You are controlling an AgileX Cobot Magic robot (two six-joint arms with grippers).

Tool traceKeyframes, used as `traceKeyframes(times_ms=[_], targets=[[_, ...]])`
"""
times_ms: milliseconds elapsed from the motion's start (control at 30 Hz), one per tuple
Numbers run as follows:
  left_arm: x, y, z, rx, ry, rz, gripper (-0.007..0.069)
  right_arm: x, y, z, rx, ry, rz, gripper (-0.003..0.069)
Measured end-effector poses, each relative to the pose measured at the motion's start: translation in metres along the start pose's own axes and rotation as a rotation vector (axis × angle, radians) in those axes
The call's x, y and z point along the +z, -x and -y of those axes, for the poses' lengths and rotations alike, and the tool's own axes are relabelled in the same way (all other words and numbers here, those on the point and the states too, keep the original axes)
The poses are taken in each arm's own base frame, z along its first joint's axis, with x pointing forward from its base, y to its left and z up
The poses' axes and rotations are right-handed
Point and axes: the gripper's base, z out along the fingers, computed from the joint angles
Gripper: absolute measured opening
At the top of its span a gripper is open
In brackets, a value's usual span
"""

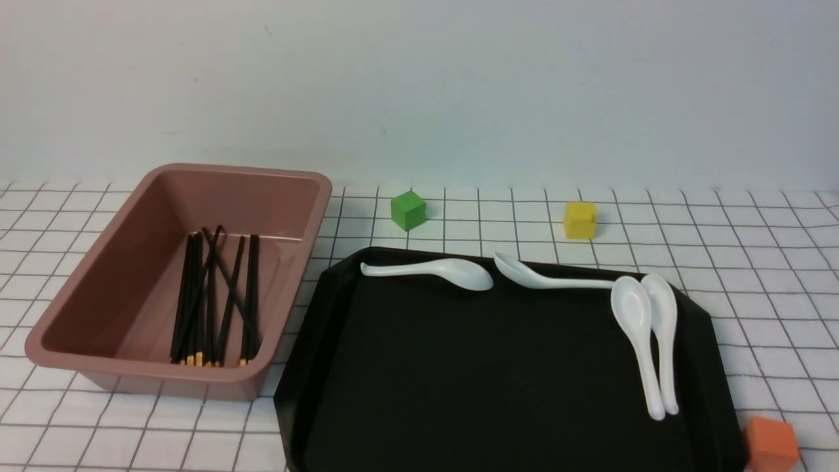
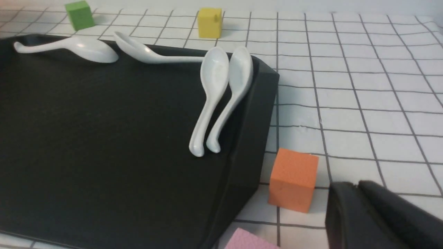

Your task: On white black tablecloth take chopsticks from black tray and put them in box.

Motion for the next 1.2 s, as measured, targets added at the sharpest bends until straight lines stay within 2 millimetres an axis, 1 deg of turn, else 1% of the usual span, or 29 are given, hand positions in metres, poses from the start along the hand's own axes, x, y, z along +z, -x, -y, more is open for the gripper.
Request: traceKeyframes(times_ms=[1200], targets=[[0.0,0.0,0.0,0.0,0.0,0.0,0.0239,-0.0001,0.0001,0.0004,0.002,-0.008,0.0,0.0094]])
